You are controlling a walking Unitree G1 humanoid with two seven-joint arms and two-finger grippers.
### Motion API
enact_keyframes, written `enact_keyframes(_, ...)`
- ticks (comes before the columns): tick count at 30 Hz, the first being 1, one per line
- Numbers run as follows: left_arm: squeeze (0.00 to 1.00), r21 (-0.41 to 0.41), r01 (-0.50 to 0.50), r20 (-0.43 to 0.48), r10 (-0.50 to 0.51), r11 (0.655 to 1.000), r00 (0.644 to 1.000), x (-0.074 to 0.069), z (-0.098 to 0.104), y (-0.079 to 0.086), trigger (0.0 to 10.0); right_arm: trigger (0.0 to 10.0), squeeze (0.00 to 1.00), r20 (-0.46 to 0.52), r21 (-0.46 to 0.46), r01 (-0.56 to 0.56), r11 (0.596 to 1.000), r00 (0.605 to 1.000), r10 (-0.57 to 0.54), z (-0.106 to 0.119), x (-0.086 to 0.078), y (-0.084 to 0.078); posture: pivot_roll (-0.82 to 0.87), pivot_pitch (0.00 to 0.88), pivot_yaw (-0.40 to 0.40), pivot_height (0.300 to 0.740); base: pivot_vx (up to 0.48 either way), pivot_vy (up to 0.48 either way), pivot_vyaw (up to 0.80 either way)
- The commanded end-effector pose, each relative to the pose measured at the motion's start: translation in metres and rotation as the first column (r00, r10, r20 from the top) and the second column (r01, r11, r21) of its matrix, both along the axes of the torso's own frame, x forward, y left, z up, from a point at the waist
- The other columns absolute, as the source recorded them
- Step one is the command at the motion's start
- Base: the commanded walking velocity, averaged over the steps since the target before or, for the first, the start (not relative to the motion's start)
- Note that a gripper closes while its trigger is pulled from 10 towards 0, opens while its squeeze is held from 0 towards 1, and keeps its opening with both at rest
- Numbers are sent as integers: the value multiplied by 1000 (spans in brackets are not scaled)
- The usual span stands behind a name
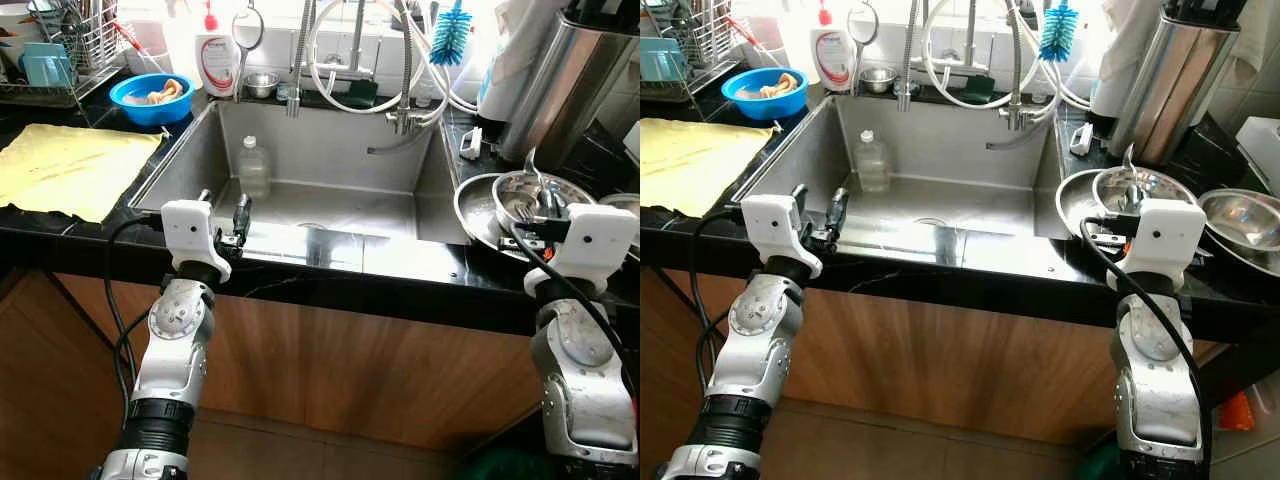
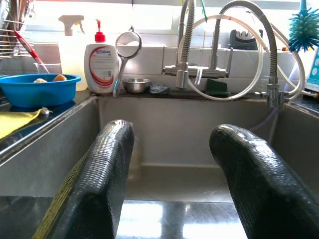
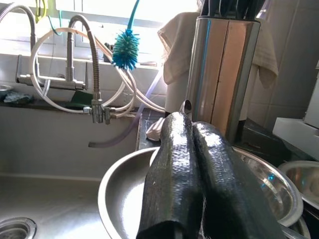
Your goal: Kitchen organization
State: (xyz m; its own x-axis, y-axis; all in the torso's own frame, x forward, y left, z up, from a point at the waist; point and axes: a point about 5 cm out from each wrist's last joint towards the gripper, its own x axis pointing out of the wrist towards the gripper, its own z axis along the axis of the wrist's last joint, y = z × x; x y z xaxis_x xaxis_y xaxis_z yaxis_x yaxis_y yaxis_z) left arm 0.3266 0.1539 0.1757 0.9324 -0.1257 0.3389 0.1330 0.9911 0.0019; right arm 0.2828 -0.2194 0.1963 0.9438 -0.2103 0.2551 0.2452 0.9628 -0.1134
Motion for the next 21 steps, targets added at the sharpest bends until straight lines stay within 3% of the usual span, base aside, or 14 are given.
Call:
enact_keyframes(1,0,19,24,11,-24,1000,1000,-1,4,-7,10000,10000,0,43,-9,-15,1000,999,15,12,1,1,64,0,-7,740,0,0,0)
enact_keyframes(3,0,10,11,49,-11,1000,999,-1,11,-4,10000,10000,0,45,-12,-13,1000,999,14,9,4,2,63,0,-48,740,0,0,0)
enact_keyframes(6,0,-14,-33,54,34,999,998,2,19,5,10000,10000,0,51,-27,4,1000,999,-3,17,9,2,43,0,-25,740,0,0,0)
enact_keyframes(7,0,18,-13,78,11,1000,997,6,24,7,10000,10000,0,76,-45,-28,999,997,31,27,17,2,50,0,-19,740,0,0,0)
enact_keyframes(9,0,67,-79,79,74,995,994,9,24,16,10000,10000,0,102,-26,-35,999,994,38,29,18,2,70,0,-20,740,0,0,0)
enact_keyframes(10,0,-72,-154,49,158,985,986,5,23,36,10000,10000,0,83,133,13,991,996,-25,21,14,-3,39,0,-20,740,0,0,0)
enact_keyframes(11,0,-107,-154,42,160,982,986,2,22,42,10000,10000,0,71,169,1,986,997,-14,20,13,-2,21,0,-14,740,0,0,0)
enact_keyframes(12,0,-48,-144,38,146,988,989,3,20,43,10000,10000,0,68,165,-22,986,998,11,21,16,4,31,0,-11,740,0,0,0)
enact_keyframes(13,0,64,-83,57,79,994,995,6,20,37,10000,10000,0,74,123,-114,986,992,105,20,23,18,46,0,-19,740,0,0,0)
enact_keyframes(14,0,107,-66,64,59,992,996,8,21,35,10000,10000,0,48,51,-159,986,987,156,17,28,30,55,0,-20,740,0,0,0)
enact_keyframes(15,0,107,-66,64,59,992,996,8,21,35,10000,10000,0,48,51,-159,986,987,156,17,28,30,55,0,-20,740,0,0,0)
enact_keyframes(16,0,131,-69,62,61,989,996,10,23,35,10000,10000,0,13,-29,-181,983,983,182,13,31,39,55,0,-20,740,0,0,0)
enact_keyframes(19,0,78,-70,84,63,995,994,12,30,29,10000,10000,0,45,39,-195,980,980,193,17,33,42,57,0,-29,740,0,0,0)
enact_keyframes(21,0,15,-78,66,77,997,995,11,24,20,10000,10000,0,45,63,-204,977,978,201,15,38,46,47,0,-29,740,0,0,0)
